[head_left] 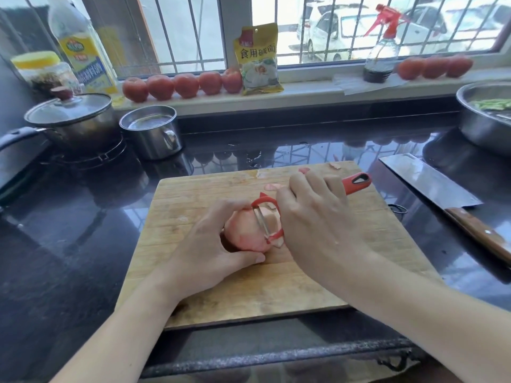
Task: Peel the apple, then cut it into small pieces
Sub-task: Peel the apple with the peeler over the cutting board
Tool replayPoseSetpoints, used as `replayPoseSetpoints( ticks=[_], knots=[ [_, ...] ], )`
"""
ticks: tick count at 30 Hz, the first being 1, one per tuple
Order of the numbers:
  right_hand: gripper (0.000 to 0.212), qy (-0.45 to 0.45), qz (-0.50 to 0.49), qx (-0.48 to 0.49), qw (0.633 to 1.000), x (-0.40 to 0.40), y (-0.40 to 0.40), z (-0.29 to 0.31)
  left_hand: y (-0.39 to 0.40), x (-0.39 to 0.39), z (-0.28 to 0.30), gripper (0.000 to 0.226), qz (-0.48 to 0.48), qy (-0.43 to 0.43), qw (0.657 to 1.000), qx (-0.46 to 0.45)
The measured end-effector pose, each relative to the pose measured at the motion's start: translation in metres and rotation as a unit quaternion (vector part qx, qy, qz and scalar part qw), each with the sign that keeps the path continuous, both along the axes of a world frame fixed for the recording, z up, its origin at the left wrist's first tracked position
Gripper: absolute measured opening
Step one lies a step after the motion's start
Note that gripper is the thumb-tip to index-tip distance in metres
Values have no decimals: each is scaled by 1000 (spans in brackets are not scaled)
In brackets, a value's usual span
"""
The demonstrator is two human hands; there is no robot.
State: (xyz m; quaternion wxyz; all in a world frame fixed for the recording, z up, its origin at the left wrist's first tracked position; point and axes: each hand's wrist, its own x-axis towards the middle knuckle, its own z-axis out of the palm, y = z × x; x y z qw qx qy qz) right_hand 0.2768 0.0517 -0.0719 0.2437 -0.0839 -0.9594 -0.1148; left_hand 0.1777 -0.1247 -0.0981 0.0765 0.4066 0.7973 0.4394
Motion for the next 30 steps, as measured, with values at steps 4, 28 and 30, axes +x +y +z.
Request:
replayPoseSetpoints(
  ticks=[4, 28, 30],
  knots=[
    [19, 23, -1, -4, 1000, -1, -3, -6, 1, 0, 0, 77, -2, -11, 1000, 13],
    [28, 9, 19, -54, 998, -3, 1, -9, -2, -1, -5, 69, 6, 51, 999, -3],
    [20, 0, 10, -68, 998, -6, 2, -13, -2, 1, -5, 68, 12, 61, 998, -1]
  ],
)
